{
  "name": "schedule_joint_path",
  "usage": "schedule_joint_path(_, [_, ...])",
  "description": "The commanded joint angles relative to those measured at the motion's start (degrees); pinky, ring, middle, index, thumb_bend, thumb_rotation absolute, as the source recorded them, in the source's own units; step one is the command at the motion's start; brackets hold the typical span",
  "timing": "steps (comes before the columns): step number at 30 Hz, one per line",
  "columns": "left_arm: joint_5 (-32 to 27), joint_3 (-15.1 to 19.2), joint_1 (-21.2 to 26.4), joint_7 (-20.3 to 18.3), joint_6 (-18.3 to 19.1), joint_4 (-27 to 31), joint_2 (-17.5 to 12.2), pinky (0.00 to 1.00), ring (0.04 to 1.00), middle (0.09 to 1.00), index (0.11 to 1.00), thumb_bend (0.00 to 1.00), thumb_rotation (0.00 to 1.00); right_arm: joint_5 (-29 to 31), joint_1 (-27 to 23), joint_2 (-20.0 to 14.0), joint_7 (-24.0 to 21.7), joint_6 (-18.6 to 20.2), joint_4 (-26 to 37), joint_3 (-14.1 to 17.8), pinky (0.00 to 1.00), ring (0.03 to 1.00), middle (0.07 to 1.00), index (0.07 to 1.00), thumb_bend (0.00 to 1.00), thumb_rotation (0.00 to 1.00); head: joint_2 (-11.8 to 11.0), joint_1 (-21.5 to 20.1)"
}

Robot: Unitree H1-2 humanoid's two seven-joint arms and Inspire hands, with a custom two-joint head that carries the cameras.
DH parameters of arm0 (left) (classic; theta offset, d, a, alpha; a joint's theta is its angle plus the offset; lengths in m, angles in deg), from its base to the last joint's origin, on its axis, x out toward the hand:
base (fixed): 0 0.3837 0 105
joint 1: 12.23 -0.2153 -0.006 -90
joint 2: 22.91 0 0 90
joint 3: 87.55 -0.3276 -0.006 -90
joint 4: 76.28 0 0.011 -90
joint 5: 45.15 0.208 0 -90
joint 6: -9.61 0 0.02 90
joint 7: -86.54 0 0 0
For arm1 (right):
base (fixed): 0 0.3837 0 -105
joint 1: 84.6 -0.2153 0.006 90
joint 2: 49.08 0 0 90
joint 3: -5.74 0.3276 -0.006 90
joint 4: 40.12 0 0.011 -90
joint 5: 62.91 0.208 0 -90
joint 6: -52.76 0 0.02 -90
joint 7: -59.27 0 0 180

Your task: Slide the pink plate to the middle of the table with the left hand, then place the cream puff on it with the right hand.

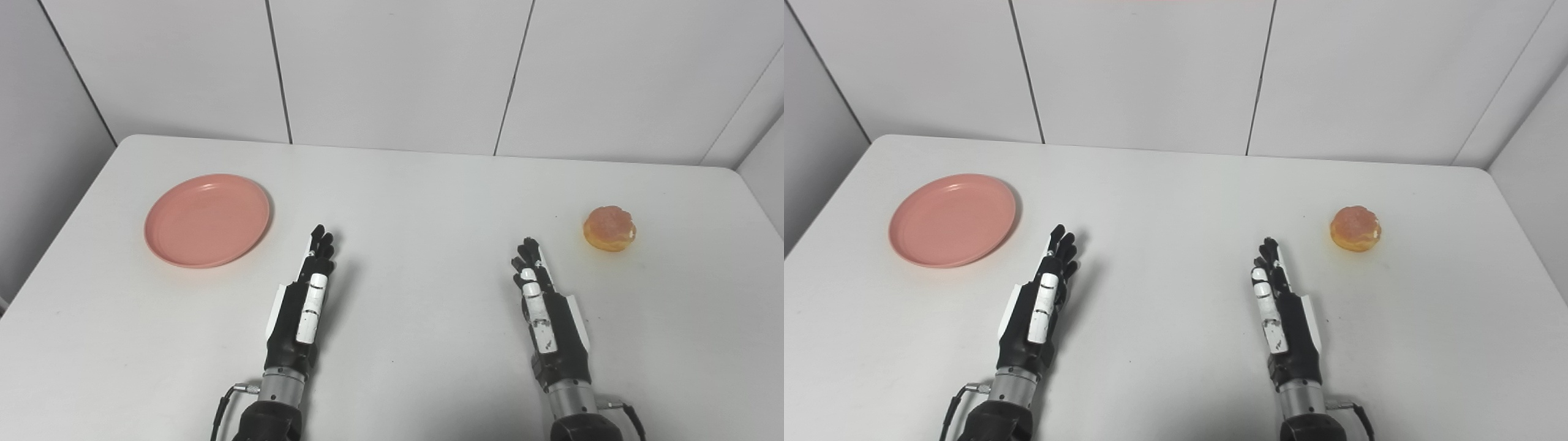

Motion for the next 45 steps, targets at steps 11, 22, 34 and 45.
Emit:
schedule_joint_path(11, [0.3, 0.0, -0.7, 0.0, -1.2, -1.2, 0.1, 1.00, 1.000, 1.000, 1.000, 0.51, 1.00, 1.2, -0.9, 0.1, -1.0, -2.0, 2.0, 0.0, 1.00, 0.969, 0.982, 0.979, 0.53, 0.91, -0.3, 0.3])
schedule_joint_path(22, [1.1, -0.2, -0.8, 0.2, -0.3, -0.4, 0.0, 1.00, 1.000, 1.000, 1.000, 0.52, 1.00, 0.8, -0.8, 0.1, -0.8, -1.7, 2.3, 0.1, 1.00, 0.969, 0.982, 0.983, 0.51, 0.90, 0.0, 0.3])
schedule_joint_path(34, [0.7, 0.0, -0.5, 0.2, -1.6, -1.3, 0.1, 1.00, 1.000, 1.000, 0.999, 0.53, 0.99, 0.8, -0.9, 0.0, -1.0, -1.6, 2.3, 0.0, 1.00, 0.971, 0.987, 0.987, 0.52, 0.92, 0.0, 0.3])
schedule_joint_path(45, [0.7, -0.1, -0.6, 0.2, -0.7, -0.6, 0.3, 1.00, 1.000, 1.000, 1.000, 0.52, 0.99, 1.0, -0.9, -0.1, -1.2, -2.2, 2.3, 0.0, 1.00, 0.969, 0.979, 0.977, 0.52, 0.91, 0.3, 0.3])
